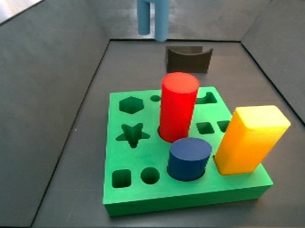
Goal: Pick up the 3 prong object. Move up. Place the 3 prong object on the fixture. Regrasp the 3 prong object. Move to above the board. Insert the 3 prong object.
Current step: Insert the 3 prong object.
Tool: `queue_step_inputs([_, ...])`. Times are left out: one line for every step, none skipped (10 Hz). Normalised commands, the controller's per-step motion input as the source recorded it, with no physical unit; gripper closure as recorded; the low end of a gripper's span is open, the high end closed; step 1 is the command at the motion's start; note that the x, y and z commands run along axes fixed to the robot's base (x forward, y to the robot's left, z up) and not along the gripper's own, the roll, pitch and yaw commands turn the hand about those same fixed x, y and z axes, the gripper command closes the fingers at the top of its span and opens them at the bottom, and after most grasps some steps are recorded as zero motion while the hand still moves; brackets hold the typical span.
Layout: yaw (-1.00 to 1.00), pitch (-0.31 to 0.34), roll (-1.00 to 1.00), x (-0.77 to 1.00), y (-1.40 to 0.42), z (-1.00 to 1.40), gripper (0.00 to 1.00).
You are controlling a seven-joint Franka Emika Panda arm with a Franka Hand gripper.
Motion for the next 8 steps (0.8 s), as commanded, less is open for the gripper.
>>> queue_step_inputs([-0.61,0.070,-0.42,0.01,0.00,-0.19,1.00])
queue_step_inputs([-0.55,0.071,-0.45,0.04,0.00,-0.13,1.00])
queue_step_inputs([-0.54,0.080,-0.47,0.07,0.00,-0.08,1.00])
queue_step_inputs([-0.17,0.011,-0.33,0.09,0.16,-0.13,1.00])
queue_step_inputs([-0.06,0.000,-0.11,0.02,0.01,-0.01,1.00])
queue_step_inputs([-0.04,0.000,-0.01,0.06,0.01,-0.03,1.00])
queue_step_inputs([-0.14,0.000,-0.02,0.16,0.00,-0.29,1.00])
queue_step_inputs([-0.19,-0.017,-0.05,0.20,0.00,-0.36,1.00])
